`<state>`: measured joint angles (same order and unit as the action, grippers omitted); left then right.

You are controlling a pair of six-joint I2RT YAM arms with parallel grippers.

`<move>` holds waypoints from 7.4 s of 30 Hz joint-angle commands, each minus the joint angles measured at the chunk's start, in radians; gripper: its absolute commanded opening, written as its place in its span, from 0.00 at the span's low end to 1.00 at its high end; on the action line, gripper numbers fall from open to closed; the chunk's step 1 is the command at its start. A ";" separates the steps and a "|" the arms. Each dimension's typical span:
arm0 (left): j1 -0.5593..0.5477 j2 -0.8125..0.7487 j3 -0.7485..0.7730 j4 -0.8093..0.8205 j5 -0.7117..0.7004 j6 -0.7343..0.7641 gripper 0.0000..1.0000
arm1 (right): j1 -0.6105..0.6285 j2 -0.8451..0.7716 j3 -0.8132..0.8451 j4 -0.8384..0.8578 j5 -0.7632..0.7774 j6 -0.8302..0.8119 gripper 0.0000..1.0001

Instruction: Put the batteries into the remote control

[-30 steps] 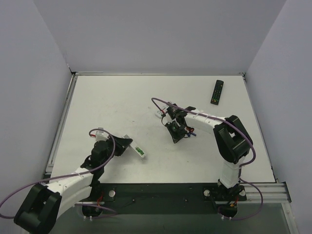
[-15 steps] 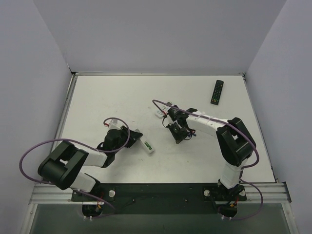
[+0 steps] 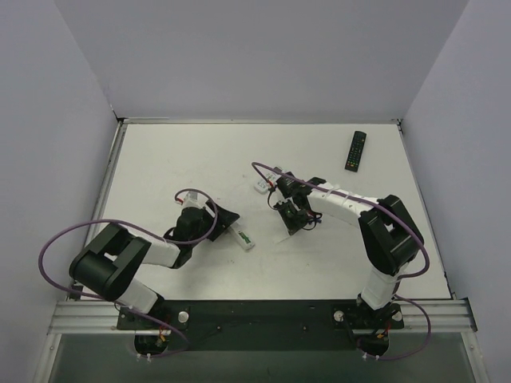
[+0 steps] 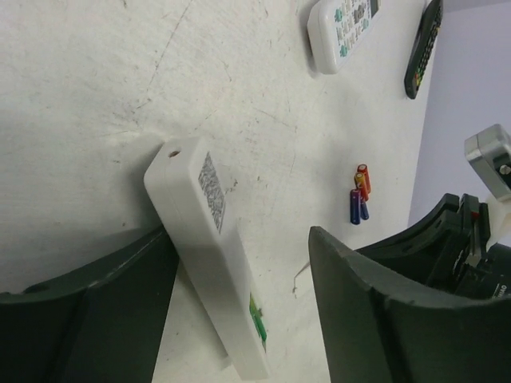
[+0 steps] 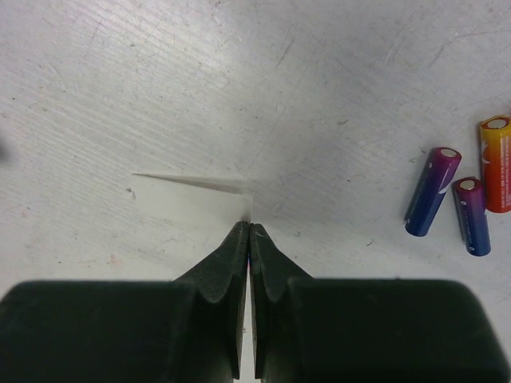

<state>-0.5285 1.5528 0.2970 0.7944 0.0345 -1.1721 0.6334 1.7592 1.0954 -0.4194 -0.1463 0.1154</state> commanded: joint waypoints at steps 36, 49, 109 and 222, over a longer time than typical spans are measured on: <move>-0.011 -0.546 0.218 -0.555 0.130 0.512 0.97 | -0.017 -0.071 0.126 -0.148 0.030 0.046 0.21; -0.013 -0.591 0.246 -0.672 0.120 0.549 0.96 | -0.014 0.160 0.277 -0.235 0.054 0.060 0.21; -0.067 -0.158 0.425 -0.431 0.467 0.796 0.90 | 0.008 -0.259 0.052 0.016 -0.027 -0.026 0.00; -0.061 -0.649 0.303 -0.825 0.002 0.500 0.84 | -0.069 0.350 0.430 -0.101 0.154 0.055 0.08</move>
<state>-0.5938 0.8997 0.5930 -0.0471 0.0372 -0.6895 0.5640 2.1189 1.5650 -0.4679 -0.0071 0.1341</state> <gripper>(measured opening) 0.840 0.134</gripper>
